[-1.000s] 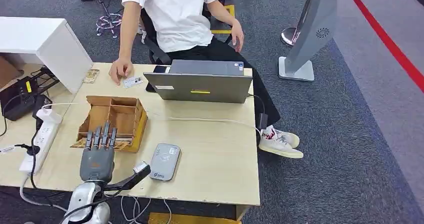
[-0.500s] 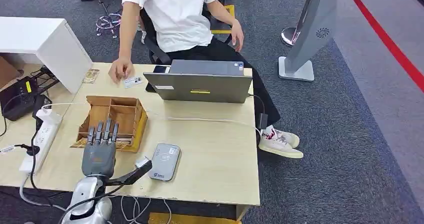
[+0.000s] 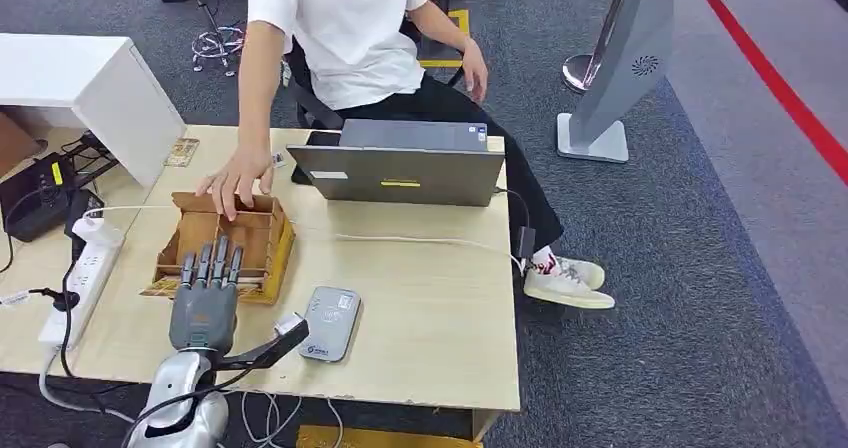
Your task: Pass the card to the sensor for recognition and then transmit it.
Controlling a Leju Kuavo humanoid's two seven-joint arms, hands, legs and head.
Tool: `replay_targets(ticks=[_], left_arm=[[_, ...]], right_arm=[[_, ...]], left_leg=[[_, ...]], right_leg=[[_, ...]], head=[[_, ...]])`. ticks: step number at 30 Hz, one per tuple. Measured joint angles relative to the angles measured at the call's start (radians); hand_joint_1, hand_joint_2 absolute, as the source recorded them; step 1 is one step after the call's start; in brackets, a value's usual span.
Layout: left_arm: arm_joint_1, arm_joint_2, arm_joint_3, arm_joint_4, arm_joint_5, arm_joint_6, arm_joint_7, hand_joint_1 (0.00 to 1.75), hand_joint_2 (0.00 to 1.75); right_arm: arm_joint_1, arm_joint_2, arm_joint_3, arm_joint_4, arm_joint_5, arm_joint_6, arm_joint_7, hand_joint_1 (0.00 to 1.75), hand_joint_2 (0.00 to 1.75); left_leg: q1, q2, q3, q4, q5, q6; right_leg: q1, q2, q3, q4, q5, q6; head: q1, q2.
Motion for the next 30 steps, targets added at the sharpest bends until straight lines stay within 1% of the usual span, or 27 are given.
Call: replay_targets(ticks=[5,6,7,8,21,23,27,30], left_arm=[[0.000,-0.006,-0.015,0.000,0.000,-0.002,-0.005,0.00,1.75],[0.000,-0.006,-0.016,0.000,0.001,-0.003,-0.005,0.24,1.75],[0.000,-0.007,-0.017,0.000,0.002,-0.004,-0.005,1.57,1.75],[0.000,-0.008,-0.020,0.000,0.003,-0.007,-0.005,1.75,1.75],[-0.004,-0.008,-0.031,0.000,0.010,-0.008,-0.010,1.75,1.75],[-0.003,-0.008,-0.031,-0.002,0.010,0.001,-0.007,1.75,1.75],[0.000,-0.009,-0.031,-0.041,0.010,0.027,-0.001,1.75,1.75],[0.001,-0.011,-0.031,-0.116,0.010,0.037,0.000,1.75,1.75]], right_arm=[[0.000,0.000,0.000,0.001,0.000,0.000,0.000,0.00,1.75],[0.000,0.000,0.000,0.001,0.000,0.000,0.000,0.00,1.75],[0.000,0.000,0.000,0.001,0.000,0.000,0.000,0.00,1.75],[0.000,0.001,0.000,0.001,0.000,0.000,0.000,0.00,1.75],[0.000,0.001,-0.001,0.001,0.000,0.000,0.000,0.00,1.75],[0.000,0.001,-0.002,0.001,0.000,0.000,0.000,0.00,1.75],[0.001,0.001,-0.002,0.001,0.000,0.000,0.000,0.00,1.75],[0.001,0.001,-0.003,0.001,0.000,0.000,0.000,0.00,1.75]], left_leg=[[0.000,0.000,0.000,0.000,0.000,0.000],[0.000,0.000,0.000,0.000,0.000,0.000],[0.000,0.000,0.000,0.000,0.000,0.000],[0.000,0.000,0.000,0.000,0.000,0.000],[0.000,0.000,0.000,0.000,0.000,0.000],[0.000,0.000,0.000,0.000,0.000,0.000],[0.000,0.000,0.000,0.000,0.000,0.000],[0.000,0.000,0.000,0.000,0.000,0.000]], right_leg=[[0.000,0.000,0.000,0.000,0.000,0.000],[0.000,0.000,0.000,0.000,0.000,0.000],[0.000,0.000,0.000,0.000,0.000,0.000],[0.000,0.000,0.000,0.000,0.000,0.000],[0.000,0.000,0.000,0.000,0.000,0.000],[0.000,0.000,0.000,0.000,0.000,0.000],[0.000,0.000,0.000,0.000,0.000,0.000],[0.000,0.000,0.000,0.000,0.000,0.000]], head=[[0.000,0.000],[0.000,0.000],[0.000,0.000],[0.000,0.000],[0.000,0.000],[0.000,0.000],[0.000,0.000],[0.000,0.000]])
